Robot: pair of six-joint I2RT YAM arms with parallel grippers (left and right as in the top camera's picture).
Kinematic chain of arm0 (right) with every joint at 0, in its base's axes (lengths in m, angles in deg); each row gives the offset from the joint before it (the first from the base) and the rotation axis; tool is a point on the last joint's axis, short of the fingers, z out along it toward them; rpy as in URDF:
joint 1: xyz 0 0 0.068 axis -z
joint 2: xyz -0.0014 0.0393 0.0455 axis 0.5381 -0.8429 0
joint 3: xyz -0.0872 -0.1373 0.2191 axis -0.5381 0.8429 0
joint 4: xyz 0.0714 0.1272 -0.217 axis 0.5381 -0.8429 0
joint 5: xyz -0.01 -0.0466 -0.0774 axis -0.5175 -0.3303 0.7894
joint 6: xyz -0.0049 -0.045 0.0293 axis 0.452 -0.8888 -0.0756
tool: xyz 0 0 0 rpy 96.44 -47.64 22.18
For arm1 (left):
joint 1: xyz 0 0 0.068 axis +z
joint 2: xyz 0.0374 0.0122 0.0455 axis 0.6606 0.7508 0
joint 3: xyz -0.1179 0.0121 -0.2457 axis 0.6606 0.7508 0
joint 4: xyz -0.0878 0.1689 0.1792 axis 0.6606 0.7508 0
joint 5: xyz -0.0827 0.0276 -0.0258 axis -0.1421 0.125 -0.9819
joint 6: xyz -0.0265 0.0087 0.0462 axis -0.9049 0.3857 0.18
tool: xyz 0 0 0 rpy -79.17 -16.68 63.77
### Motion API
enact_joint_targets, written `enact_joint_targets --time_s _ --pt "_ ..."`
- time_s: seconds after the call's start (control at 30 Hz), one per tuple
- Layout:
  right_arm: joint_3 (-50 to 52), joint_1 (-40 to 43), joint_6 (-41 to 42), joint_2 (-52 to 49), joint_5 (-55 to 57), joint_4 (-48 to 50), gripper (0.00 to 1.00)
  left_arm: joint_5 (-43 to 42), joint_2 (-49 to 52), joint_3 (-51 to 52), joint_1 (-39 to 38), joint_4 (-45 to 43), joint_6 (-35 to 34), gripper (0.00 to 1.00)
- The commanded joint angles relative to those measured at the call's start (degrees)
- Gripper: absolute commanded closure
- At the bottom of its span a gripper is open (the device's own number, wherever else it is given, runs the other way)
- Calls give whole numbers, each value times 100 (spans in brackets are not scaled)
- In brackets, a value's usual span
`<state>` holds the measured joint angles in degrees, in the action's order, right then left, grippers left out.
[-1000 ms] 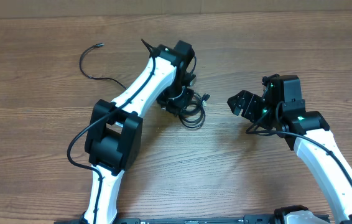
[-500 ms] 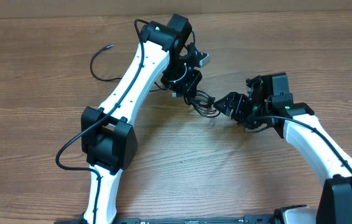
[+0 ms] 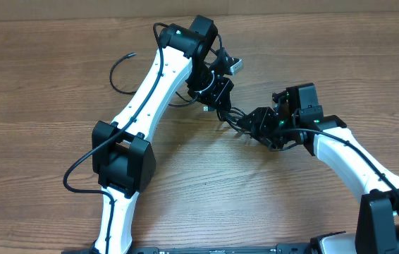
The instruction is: Untangle cables
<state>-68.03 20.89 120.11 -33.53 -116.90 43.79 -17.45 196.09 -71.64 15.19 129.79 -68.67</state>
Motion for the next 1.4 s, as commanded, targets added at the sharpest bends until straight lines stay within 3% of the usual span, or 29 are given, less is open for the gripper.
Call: enact_joint_targets --time_s 0.0,0.07,0.2,0.33,0.5,0.57,0.77,0.93,0.97,1.1,1.27,1.37 --pt "-72 -140 490 -22 236 109 59 -214 -170 -144 9 0 146 96" --pt "-72 -212 564 -22 442 103 78 -212 -170 -144 9 17 149 96" --pt "-72 -284 599 -22 767 17 96 -107 -170 -144 28 125 282 96" --pt "-72 -291 546 -22 1174 -310 96 1078 -168 -142 90 302 149 96" --pt "-72 -284 424 -22 1644 -728 96 3429 -168 -142 385 402 -944 96" --pt "-72 -284 424 -22 1690 -769 96 3563 -168 -142 553 396 -1080 96" --pt "-72 -284 424 -22 1705 -754 96 3534 -168 -142 1069 439 -1163 92" --pt "-72 -284 424 -22 1703 -745 96 3340 -168 -142 1259 546 -1163 70" --pt "-72 -284 424 -22 1703 -745 96 3202 -168 -142 1263 546 -1163 65" --pt "-72 -286 424 -22 1700 -748 96 2618 -168 -142 1233 538 -1154 64" --pt "-72 -286 424 -22 1700 -745 96 1276 -168 -142 1062 398 -564 64" --pt "-72 -286 424 -22 1700 -748 96 946 -164 -140 911 197 -468 57"
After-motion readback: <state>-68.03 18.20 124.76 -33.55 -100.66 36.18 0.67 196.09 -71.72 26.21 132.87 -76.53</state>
